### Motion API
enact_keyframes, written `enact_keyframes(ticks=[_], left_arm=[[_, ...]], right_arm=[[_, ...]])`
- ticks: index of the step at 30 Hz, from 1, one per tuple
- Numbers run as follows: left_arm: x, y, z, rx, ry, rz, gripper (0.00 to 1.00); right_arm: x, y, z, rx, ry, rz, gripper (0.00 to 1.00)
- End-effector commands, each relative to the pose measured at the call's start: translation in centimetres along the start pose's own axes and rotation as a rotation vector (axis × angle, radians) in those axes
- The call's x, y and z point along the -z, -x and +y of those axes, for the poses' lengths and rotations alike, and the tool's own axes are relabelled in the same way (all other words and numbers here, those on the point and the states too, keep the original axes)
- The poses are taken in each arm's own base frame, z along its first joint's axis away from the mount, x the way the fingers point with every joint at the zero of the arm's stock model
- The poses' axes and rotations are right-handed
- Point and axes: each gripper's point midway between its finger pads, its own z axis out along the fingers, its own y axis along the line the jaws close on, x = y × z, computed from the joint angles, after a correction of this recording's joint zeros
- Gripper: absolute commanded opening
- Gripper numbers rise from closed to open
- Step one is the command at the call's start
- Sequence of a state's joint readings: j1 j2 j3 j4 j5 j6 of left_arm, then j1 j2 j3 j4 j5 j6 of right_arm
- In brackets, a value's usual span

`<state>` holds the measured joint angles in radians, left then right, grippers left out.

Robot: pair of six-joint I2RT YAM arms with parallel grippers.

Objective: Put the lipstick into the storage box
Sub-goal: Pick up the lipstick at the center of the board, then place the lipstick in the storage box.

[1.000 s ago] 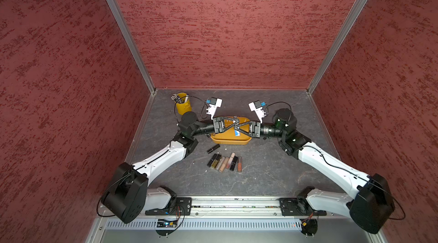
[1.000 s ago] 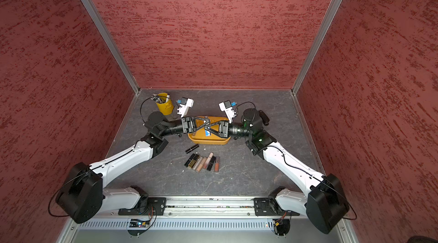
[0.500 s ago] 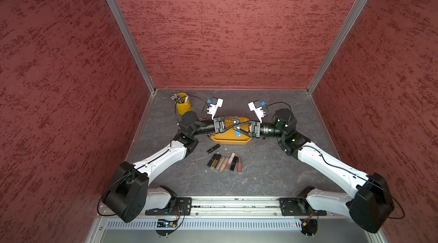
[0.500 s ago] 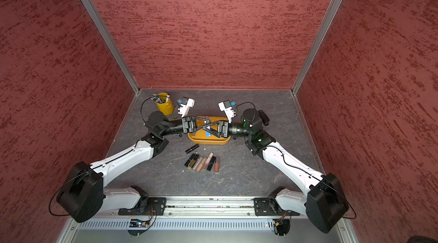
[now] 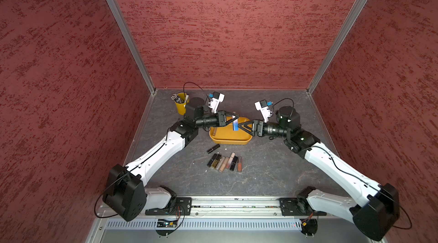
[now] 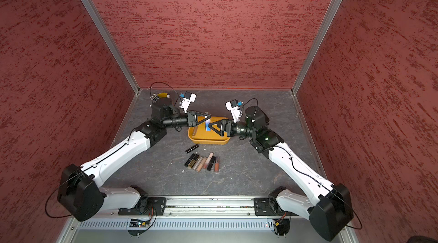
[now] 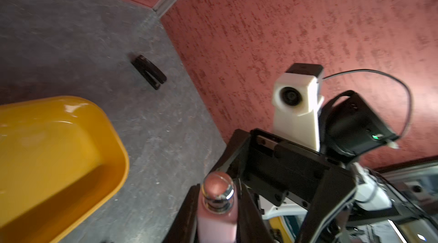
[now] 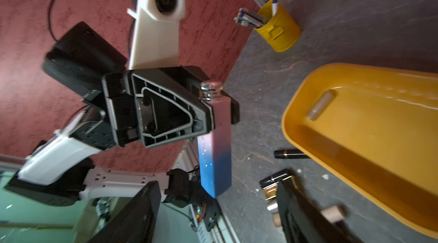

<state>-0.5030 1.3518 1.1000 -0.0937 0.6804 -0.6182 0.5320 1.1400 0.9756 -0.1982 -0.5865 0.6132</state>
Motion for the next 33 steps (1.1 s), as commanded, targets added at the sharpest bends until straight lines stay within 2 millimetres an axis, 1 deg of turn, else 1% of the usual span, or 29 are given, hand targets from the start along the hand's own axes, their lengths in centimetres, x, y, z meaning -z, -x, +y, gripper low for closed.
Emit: enact_keyframes(ticks=[1, 4, 7, 12, 15, 18, 23, 26, 33], left_arm=[[-0.1, -2.7, 7.7, 0.015, 0.343, 0.133, 0.0], [-1.3, -3.0, 10.7, 0.023, 0.444, 0.189, 0.0], [-2.5, -3.2, 13.4, 0.03, 0.533, 0.246, 0.0], [-4.1, -3.7, 17.6, 0.017, 0.676, 0.346, 0.0], [-4.6, -3.6, 19.5, 0.004, 0.739, 0.379, 0.0], [-4.8, -3.5, 20.7, -0.01, 0.786, 0.4, 0.0], [-4.3, -3.9, 22.6, -0.026, 0.867, 0.438, 0.0], [-4.1, -4.4, 23.6, -0.032, 0.903, 0.459, 0.0], [-4.5, -5.1, 25.6, -0.015, 0.929, 0.48, 0.01]], right_arm=[[1.7, -1.4, -5.9, 0.03, -0.339, 0.036, 0.81], [2.1, -2.5, -8.3, 0.019, -0.442, 0.075, 0.81], [2.1, -3.9, -9.9, 0.006, -0.499, 0.124, 0.81], [1.7, -5.2, -10.8, 0.0, -0.514, 0.164, 0.82], [1.2, -5.8, -11.0, -0.001, -0.508, 0.179, 0.81], [0.7, -6.4, -11.2, 0.009, -0.506, 0.201, 0.82], [-0.6, -7.2, -11.3, 0.009, -0.473, 0.231, 0.82], [-1.1, -7.1, -11.2, 0.009, -0.457, 0.232, 0.82], [-1.4, -7.3, -11.1, 0.008, -0.443, 0.237, 0.82]])
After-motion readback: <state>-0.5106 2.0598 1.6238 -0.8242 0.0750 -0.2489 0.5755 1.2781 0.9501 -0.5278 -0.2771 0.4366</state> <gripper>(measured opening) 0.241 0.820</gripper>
